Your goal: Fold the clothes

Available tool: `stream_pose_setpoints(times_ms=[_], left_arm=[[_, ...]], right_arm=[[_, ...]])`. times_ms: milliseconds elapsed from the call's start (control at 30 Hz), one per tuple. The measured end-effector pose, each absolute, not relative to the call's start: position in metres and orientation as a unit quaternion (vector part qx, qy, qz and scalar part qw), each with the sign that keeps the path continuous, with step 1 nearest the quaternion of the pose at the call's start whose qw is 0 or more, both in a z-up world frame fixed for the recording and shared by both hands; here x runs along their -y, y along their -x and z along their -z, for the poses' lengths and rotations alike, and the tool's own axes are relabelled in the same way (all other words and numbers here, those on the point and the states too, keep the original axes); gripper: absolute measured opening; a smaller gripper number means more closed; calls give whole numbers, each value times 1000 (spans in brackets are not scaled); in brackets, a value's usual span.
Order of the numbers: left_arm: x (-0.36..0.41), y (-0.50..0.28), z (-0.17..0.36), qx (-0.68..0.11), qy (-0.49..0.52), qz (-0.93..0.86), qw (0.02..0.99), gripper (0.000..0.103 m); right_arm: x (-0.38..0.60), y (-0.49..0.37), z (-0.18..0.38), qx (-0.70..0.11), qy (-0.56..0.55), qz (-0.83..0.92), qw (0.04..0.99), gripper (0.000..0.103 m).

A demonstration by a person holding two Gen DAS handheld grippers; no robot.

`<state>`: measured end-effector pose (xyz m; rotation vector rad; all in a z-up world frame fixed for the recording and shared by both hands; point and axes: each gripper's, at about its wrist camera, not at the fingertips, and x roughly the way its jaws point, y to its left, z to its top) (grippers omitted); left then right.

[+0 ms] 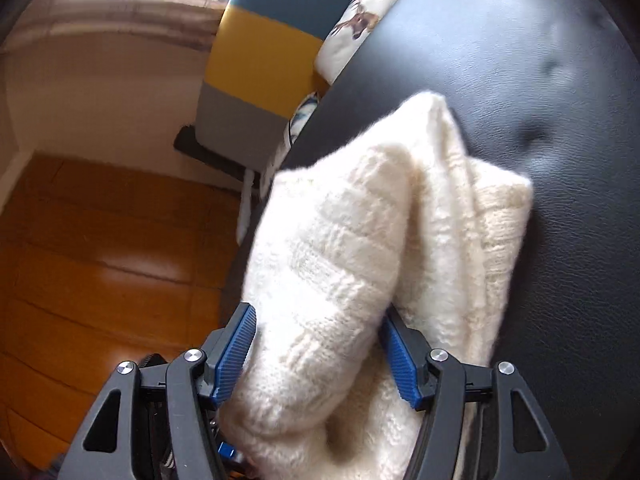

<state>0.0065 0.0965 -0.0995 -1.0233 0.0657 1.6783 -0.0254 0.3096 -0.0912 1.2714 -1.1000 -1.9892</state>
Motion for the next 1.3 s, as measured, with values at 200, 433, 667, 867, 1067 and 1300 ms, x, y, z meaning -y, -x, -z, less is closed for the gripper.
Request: stream_pose_setpoints(times_ms=[200,433,667,867,1067,1300], left_arm=[[-115,-45,113,-155,399,-709,560,102],[-107,-48,114,-159,409,-696,569,102],[-72,-11,73,-18,443,-682,582,102],[-30,33,60,65,439,-731,517,102],[-7,43,66,125,438,-740,496,102],[-16,49,77,106,449,-740,489,102]], right_arm=[[-260,21,20,126,-445,858,224,38],[-273,26,48,-19,-467,864,188,46],[-304,26,62,79,-460,862,200,53],[-315,13,33,129,-446,860,210,53],[-310,-14,7,194,-409,835,311,55],[-283,-46,46,150,-493,799,310,55]])
